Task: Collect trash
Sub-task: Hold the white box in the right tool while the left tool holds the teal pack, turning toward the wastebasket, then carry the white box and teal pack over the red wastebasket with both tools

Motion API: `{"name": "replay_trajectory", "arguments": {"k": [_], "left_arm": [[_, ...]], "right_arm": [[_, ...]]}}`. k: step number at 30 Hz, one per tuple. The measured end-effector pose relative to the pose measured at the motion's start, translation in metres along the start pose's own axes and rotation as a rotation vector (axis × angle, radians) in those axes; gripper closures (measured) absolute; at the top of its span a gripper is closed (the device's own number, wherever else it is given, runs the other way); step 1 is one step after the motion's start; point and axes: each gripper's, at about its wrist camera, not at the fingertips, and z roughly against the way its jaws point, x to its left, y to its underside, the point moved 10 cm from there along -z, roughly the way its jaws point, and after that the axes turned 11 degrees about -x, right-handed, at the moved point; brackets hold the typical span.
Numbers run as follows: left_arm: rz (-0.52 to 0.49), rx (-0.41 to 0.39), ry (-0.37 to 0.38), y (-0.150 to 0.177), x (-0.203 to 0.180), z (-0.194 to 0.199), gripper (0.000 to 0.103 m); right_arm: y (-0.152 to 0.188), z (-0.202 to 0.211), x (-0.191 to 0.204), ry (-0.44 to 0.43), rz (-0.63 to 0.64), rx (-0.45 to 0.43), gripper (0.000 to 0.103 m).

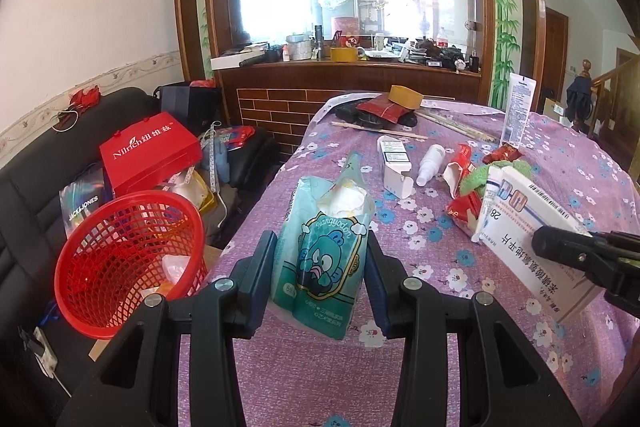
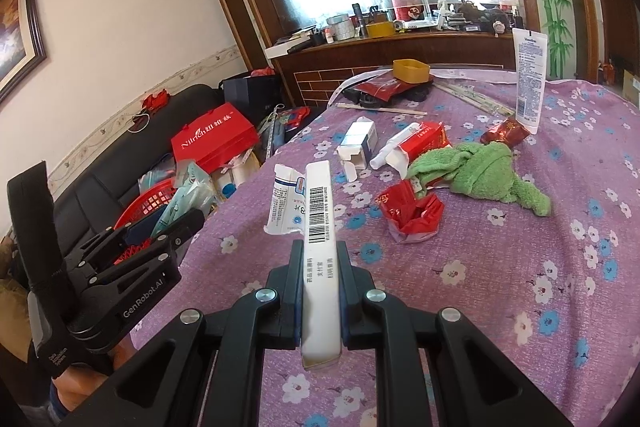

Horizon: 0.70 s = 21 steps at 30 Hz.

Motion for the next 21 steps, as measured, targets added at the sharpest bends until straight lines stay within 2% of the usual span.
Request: {"name": "replay_trajectory", "arguments": {"k": [21], "left_arm": [[0.042, -0.002, -0.018, -0.002, 0.022, -0.002, 0.062]], "right_arm": [[0.002, -0.015, 0.013, -0.015, 0.022, 0.026, 0.089]]}}
